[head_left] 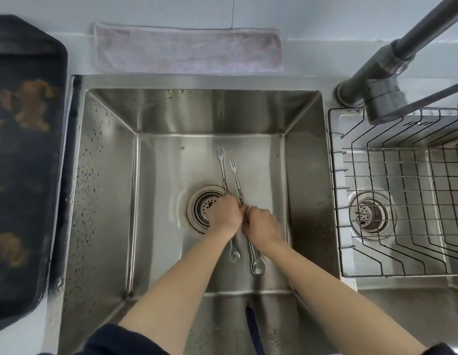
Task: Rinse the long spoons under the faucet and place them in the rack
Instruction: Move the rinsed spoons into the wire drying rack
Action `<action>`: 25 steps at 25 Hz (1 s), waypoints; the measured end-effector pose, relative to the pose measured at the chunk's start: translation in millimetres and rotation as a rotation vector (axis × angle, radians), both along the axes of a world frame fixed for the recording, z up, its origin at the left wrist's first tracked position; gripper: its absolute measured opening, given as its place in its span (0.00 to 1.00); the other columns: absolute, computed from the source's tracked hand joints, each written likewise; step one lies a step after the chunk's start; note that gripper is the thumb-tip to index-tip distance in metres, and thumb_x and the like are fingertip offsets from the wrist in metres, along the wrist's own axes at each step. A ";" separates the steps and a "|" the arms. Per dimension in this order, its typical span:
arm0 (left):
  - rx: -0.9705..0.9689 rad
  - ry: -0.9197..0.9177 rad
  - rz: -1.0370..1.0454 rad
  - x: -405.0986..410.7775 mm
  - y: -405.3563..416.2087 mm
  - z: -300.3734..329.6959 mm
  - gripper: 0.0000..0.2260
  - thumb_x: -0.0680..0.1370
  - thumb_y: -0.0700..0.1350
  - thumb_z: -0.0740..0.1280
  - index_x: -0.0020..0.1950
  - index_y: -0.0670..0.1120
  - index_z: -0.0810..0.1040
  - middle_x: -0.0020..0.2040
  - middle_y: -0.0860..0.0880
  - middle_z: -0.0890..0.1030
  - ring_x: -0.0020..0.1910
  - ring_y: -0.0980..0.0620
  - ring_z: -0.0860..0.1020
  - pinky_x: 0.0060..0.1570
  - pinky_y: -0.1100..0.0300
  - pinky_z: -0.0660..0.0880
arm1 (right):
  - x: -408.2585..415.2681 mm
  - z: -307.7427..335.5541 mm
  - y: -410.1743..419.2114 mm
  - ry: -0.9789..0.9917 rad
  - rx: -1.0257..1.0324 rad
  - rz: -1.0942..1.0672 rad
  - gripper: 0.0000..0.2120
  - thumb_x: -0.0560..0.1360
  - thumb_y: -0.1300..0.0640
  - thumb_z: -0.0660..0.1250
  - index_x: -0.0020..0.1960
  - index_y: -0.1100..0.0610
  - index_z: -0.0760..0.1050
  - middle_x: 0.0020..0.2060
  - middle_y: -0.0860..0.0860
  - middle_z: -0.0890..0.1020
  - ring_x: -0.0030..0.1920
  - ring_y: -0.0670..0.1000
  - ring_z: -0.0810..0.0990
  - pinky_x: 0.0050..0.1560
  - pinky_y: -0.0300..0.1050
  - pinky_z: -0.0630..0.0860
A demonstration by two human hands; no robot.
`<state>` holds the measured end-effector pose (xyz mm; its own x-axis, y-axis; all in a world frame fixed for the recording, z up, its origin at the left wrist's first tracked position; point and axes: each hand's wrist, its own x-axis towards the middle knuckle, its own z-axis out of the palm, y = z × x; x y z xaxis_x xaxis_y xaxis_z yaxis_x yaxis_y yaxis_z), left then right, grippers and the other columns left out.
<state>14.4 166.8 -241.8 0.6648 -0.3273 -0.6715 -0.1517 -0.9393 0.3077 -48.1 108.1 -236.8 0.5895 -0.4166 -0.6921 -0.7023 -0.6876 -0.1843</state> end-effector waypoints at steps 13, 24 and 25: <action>-0.143 0.129 0.319 9.6 3.6 23.6 0.14 0.77 0.48 0.62 0.53 0.39 0.80 0.55 0.40 0.82 0.56 0.41 0.78 0.52 0.53 0.73 | 2.9 35.9 2.5 -0.179 0.068 -0.026 0.11 0.75 0.59 0.56 0.54 0.63 0.71 0.54 0.61 0.78 0.53 0.63 0.77 0.49 0.51 0.73; -0.496 0.054 0.521 0.9 -1.3 104.0 0.02 0.75 0.42 0.64 0.43 0.45 0.74 0.44 0.43 0.83 0.49 0.43 0.83 0.53 0.59 0.75 | -6.0 103.5 -12.2 -0.392 0.062 -0.134 0.11 0.74 0.61 0.58 0.54 0.60 0.73 0.54 0.59 0.79 0.53 0.62 0.77 0.48 0.48 0.73; -0.510 0.024 0.495 -1.0 -0.7 113.8 0.02 0.75 0.42 0.64 0.43 0.45 0.75 0.44 0.43 0.83 0.49 0.44 0.83 0.53 0.59 0.75 | -9.2 110.9 -13.6 -0.423 0.065 -0.145 0.11 0.74 0.61 0.58 0.54 0.59 0.74 0.54 0.58 0.79 0.53 0.62 0.77 0.49 0.48 0.73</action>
<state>13.4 166.1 -128.0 0.8038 -0.2683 -0.5310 0.2677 -0.6339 0.7256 -57.4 94.5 -126.0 0.7651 -0.4795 -0.4298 -0.6439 -0.5652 -0.5156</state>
